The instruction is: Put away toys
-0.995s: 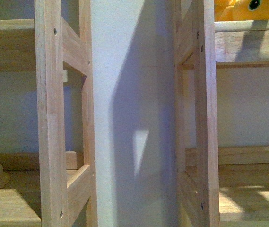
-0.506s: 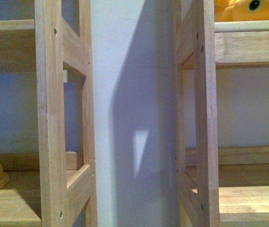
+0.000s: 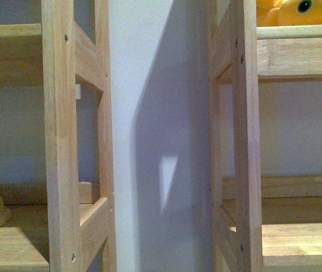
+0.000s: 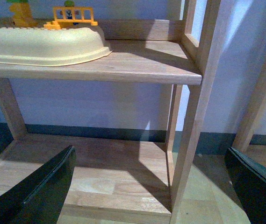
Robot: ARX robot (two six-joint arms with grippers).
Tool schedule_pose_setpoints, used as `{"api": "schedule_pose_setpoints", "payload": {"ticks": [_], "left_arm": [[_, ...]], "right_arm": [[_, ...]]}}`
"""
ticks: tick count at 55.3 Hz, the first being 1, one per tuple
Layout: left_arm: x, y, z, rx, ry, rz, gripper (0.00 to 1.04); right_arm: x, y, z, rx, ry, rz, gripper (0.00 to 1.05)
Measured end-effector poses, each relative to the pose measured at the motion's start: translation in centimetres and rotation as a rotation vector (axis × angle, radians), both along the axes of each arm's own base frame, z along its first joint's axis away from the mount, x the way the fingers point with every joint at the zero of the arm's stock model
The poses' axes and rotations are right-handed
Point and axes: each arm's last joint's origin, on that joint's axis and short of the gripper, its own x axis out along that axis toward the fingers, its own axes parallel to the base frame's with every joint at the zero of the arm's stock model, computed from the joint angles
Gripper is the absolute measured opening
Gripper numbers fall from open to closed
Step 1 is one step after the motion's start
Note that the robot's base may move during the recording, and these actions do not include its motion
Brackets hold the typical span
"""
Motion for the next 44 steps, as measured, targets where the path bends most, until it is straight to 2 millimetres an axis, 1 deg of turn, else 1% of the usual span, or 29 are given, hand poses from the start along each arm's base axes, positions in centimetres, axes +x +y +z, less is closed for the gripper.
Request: {"api": "schedule_pose_setpoints", "payload": {"ticks": [3, 5, 8, 10, 11, 16, 17, 21, 25, 30, 41, 42, 44], "left_arm": [[0.0, 0.0, 0.0, 0.0, 0.0, 0.0, 0.98], [0.0, 0.0, 0.0, 0.0, 0.0, 0.0, 0.98], [0.0, 0.0, 0.0, 0.0, 0.0, 0.0, 0.98], [0.0, 0.0, 0.0, 0.0, 0.0, 0.0, 0.98], [0.0, 0.0, 0.0, 0.0, 0.0, 0.0, 0.98], [0.0, 0.0, 0.0, 0.0, 0.0, 0.0, 0.98], [0.0, 0.0, 0.0, 0.0, 0.0, 0.0, 0.98], [0.0, 0.0, 0.0, 0.0, 0.0, 0.0, 0.98], [0.0, 0.0, 0.0, 0.0, 0.0, 0.0, 0.98], [0.0, 0.0, 0.0, 0.0, 0.0, 0.0, 0.98], [0.0, 0.0, 0.0, 0.0, 0.0, 0.0, 0.98], [0.0, 0.0, 0.0, 0.0, 0.0, 0.0, 0.98], [0.0, 0.0, 0.0, 0.0, 0.0, 0.0, 0.98]], "right_arm": [[-0.2, 0.7, -1.7, 0.023, 0.03, 0.039, 0.98], [-0.2, 1.3, -3.4, 0.037, 0.067, 0.065, 0.98], [-0.1, 1.6, -4.9, 0.04, 0.1, 0.079, 0.98], [-0.1, 1.9, -6.5, 0.042, 0.145, 0.095, 0.98], [-0.1, 1.9, -6.9, 0.042, 0.155, 0.095, 0.98], [0.0, 1.9, -10.5, 0.031, 0.237, 0.103, 0.98], [0.0, 1.9, -10.8, 0.03, 0.247, 0.105, 0.98], [0.0, 1.5, -13.3, 0.01, 0.296, 0.087, 0.98], [0.0, 1.1, -14.8, 0.0, 0.36, 0.077, 0.98], [0.0, 0.9, -15.8, -0.005, 0.394, 0.057, 0.98], [0.0, 0.8, -15.8, -0.011, 0.39, 0.056, 0.98], [0.0, 0.8, -15.8, -0.02, 0.39, 0.051, 0.98], [-0.1, 0.9, -15.7, -0.058, 0.387, 0.027, 0.94]]}}
